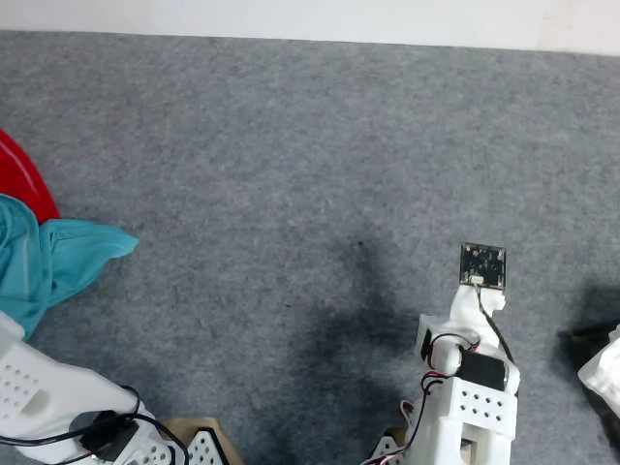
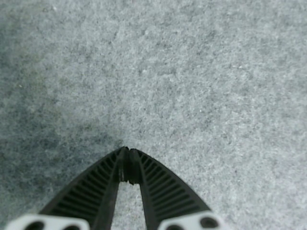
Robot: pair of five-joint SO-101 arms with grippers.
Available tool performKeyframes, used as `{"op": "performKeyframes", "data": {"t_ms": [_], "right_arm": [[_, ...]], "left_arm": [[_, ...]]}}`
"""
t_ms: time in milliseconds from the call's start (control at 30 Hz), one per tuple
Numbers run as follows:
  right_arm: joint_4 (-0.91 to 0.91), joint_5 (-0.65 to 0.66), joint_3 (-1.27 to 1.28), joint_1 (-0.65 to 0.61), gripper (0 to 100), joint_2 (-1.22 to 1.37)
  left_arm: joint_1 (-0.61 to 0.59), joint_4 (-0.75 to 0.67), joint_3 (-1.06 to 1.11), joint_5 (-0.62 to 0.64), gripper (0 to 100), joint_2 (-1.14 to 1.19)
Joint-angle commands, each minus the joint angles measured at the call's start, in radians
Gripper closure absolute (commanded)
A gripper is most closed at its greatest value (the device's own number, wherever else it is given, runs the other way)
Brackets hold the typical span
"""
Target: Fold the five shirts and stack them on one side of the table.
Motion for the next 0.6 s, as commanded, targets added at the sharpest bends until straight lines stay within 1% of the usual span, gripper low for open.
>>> {"op": "performKeyframes", "data": {"t_ms": [0, 33, 233, 400, 467, 567], "right_arm": [[-0.018, -0.008, -0.005, -0.005, 98.9, -0.008], [-0.018, -0.008, -0.005, -0.005, 98.9, -0.008], [-0.018, -0.006, -0.005, 0.041, 98.9, -0.008], [-0.018, -0.008, -0.005, 0.036, 98.9, -0.008], [-0.018, -0.009, -0.005, 0.036, 98.9, -0.008], [-0.021, -0.011, -0.005, 0.035, 98.9, -0.008]], "left_arm": [[0.021, -0.049, -0.035, -0.006, 98, -0.008], [0.022, -0.063, -0.033, -0.006, 100, -0.007], [0.036, -0.11, 0.031, -0.006, 99, -0.008], [0.071, -0.107, 0.041, -0.005, 99, -0.019], [0.102, -0.074, 0.027, -0.005, 99, -0.035], [0.165, 0.031, -0.007, -0.005, 99, -0.107]]}}
